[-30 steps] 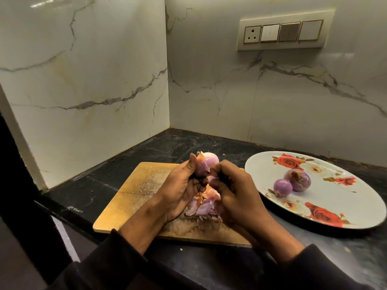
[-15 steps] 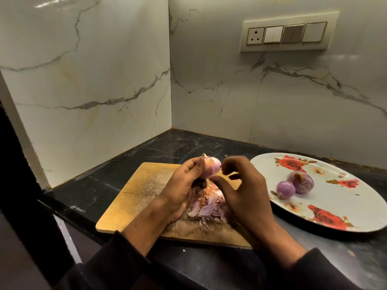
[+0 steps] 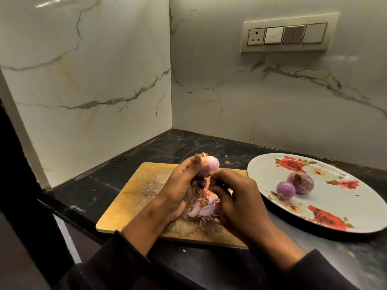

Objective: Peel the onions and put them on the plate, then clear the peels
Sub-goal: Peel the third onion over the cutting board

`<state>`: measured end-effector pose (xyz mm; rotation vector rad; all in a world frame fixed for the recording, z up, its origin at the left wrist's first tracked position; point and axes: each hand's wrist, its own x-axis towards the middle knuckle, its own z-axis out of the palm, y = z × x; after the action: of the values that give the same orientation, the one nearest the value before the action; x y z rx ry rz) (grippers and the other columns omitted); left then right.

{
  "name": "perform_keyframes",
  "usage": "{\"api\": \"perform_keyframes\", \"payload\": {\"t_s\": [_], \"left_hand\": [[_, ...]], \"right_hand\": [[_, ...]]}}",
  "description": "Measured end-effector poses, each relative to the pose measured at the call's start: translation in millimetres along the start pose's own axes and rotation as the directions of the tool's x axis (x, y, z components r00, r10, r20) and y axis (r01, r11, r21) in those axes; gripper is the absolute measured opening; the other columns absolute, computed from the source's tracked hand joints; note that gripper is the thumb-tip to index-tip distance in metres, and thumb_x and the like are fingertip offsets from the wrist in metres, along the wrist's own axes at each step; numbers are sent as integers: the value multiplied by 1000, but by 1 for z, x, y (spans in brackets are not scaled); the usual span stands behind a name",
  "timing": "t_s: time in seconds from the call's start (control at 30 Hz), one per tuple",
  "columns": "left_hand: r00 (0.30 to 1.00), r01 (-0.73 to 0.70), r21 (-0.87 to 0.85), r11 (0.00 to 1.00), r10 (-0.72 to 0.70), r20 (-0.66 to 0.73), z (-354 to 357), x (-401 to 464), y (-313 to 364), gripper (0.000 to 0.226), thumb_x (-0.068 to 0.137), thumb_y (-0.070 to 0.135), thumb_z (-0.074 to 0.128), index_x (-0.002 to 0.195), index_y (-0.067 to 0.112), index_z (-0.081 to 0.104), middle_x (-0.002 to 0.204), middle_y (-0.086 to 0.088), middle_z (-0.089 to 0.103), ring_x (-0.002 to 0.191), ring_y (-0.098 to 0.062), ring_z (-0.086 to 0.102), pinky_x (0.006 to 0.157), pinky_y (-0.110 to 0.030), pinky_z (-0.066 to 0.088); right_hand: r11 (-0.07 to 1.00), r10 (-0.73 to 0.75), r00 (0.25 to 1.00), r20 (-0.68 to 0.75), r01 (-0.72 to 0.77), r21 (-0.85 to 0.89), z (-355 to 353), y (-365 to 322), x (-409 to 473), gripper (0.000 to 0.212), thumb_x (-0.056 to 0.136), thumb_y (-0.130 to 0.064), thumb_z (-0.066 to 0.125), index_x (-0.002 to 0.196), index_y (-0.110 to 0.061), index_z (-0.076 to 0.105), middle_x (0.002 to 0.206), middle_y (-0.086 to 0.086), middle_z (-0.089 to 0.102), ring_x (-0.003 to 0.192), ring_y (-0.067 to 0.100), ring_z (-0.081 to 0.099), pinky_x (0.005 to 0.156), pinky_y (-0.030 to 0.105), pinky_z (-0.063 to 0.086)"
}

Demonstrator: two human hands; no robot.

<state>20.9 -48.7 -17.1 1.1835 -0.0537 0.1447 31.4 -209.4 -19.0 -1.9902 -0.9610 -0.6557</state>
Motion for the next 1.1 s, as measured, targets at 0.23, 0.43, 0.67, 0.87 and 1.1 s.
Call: {"api": "perform_keyframes", "payload": {"t_s": [0.23,0.43,0.67,0.87,1.1], "left_hand": [[998,7,-2,1000,-7,-60,0,1,2,55,86,42,62,123,2,62,121,-27,65,105,-34,60,98,-47,48],[999,-34,87,996,37,-32,-1,2,-1,48,89,38,58,125,8,65,116,-16,72,99,-23,65,84,-36,51],[997,-44,81,996,49,-63,0,2,0,45,85,37,60,122,11,66,119,-17,70,100,-25,65,83,-36,55],[994,-95,242,966,105,-32,3,1,-3,41,87,38,60,116,9,60,111,-15,67,86,-21,68,67,-31,57],[968,-237,443,865,247,35,5,-3,-3,38,91,12,68,129,15,64,118,1,70,106,-10,70,82,-27,60]], "right_hand": [[999,52,996,72,-52,-1,-1,6,1,9,91,-25,72,95,-22,80,95,-14,71,89,3,63,73,20,52],[973,225,974,13,-225,55,-4,8,3,21,90,-31,74,72,-20,68,70,-10,65,72,9,60,61,26,50],[955,296,955,-33,-296,0,-5,9,5,24,91,-41,70,79,-24,57,71,-9,61,67,9,59,57,26,50],[735,508,836,209,-547,400,-7,9,7,53,81,-60,57,121,-26,59,113,2,69,95,13,71,83,34,62],[515,575,784,236,-570,640,-6,14,9,55,81,-43,67,131,-22,62,120,6,71,105,19,73,86,33,61]]}}
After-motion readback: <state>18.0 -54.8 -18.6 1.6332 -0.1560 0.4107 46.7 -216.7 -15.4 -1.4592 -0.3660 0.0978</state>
